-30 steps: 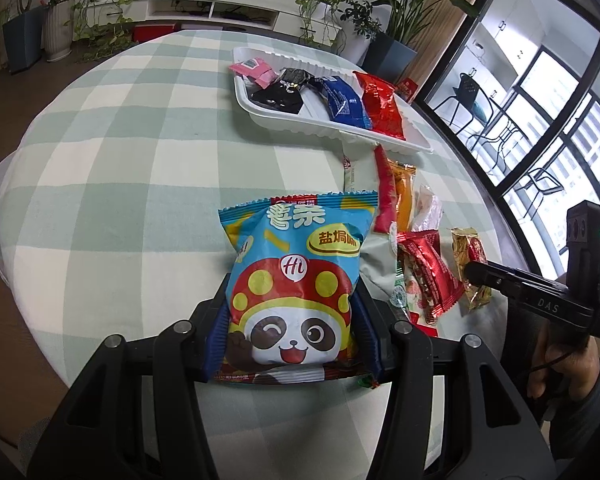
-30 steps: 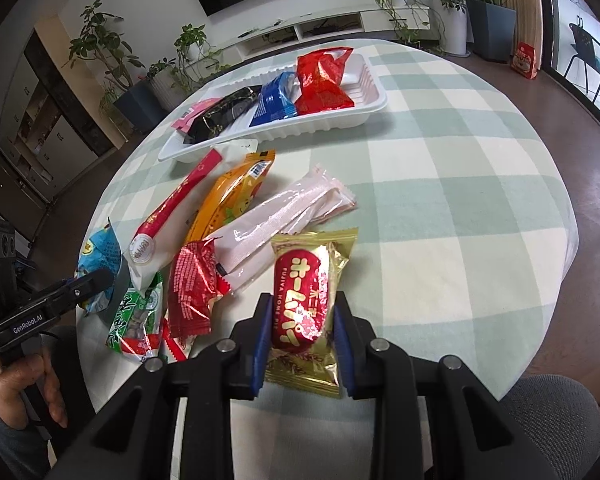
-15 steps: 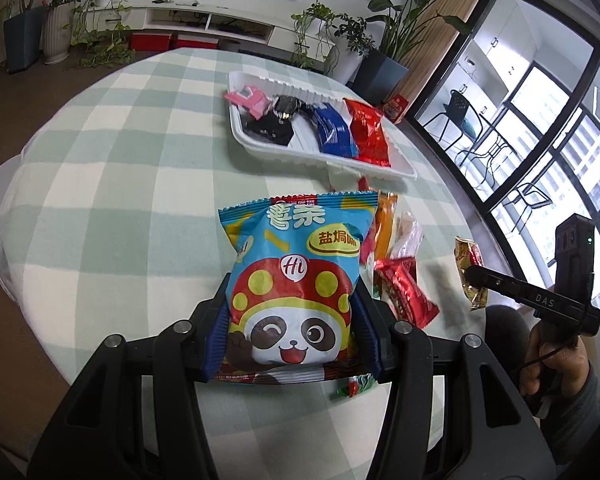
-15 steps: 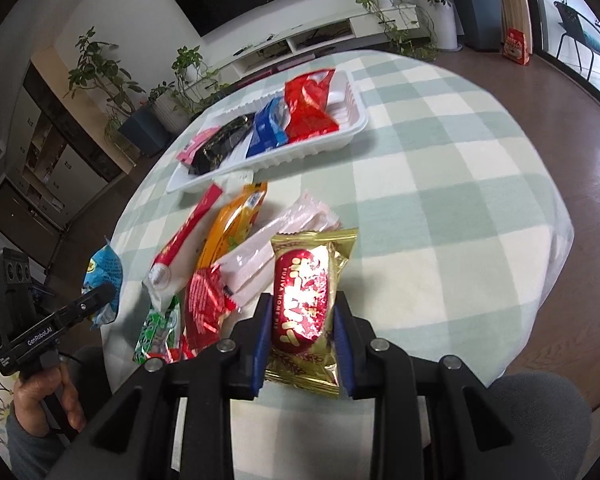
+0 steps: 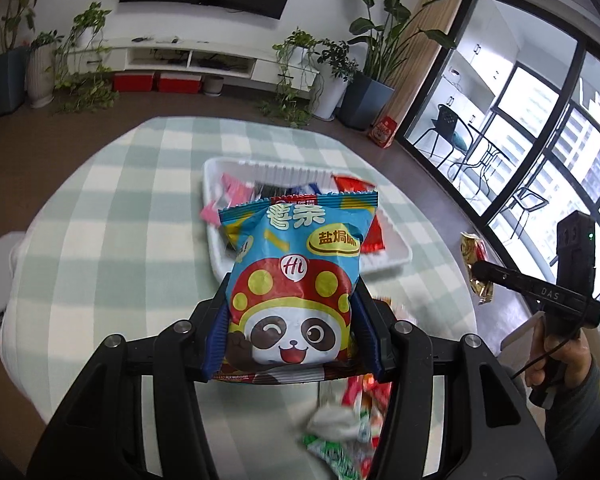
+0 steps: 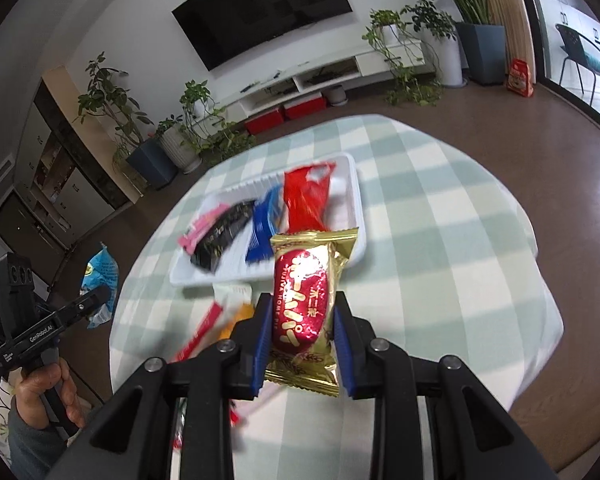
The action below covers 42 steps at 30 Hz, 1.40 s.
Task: Organize snacks
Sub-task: 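Carry the panda bag and gold packet into the tray and release both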
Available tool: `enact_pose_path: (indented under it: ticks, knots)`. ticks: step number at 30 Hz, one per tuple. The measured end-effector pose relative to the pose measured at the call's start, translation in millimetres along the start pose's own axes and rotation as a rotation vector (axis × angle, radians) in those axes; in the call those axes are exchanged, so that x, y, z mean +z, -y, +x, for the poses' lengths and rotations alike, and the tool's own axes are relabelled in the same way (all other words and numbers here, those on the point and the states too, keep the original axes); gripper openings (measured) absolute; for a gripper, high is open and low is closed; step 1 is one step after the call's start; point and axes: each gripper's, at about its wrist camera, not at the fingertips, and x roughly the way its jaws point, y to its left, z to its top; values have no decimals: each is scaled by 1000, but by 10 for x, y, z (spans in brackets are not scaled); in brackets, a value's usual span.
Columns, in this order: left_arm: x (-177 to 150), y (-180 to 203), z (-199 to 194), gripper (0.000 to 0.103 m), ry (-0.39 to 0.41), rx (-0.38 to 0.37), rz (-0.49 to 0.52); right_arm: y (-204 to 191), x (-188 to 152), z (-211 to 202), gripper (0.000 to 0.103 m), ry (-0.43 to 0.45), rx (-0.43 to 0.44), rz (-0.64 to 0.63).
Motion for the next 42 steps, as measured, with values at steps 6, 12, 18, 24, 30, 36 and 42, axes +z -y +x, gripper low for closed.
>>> enact_pose_path:
  ticks: [6, 12, 18, 24, 30, 36, 42]
  knots:
    - [460, 235, 470, 51, -22, -7, 79, -198, 527, 250, 31, 25, 39, -52]
    - [681, 284, 1014, 51, -66, 12, 96, -366, 943, 719, 31, -12, 80, -91]
    - [679, 193, 1524, 51, -134, 30, 92, -444, 1091, 1278, 31, -86, 70, -120]
    - [613, 120, 1805, 51, -162, 52, 111, -367, 1074, 1680, 31, -143, 51, -121]
    - [597, 150, 1937, 51, -164, 66, 143, -327, 1044, 1861, 31, -163, 14, -145]
    - [530, 215, 2041, 51, -187, 56, 163, -264, 1037, 1974, 31, -172, -9, -138]
    - [499, 178, 2106, 51, -200, 45, 155, -246, 1040, 2022, 32, -174, -7, -142]
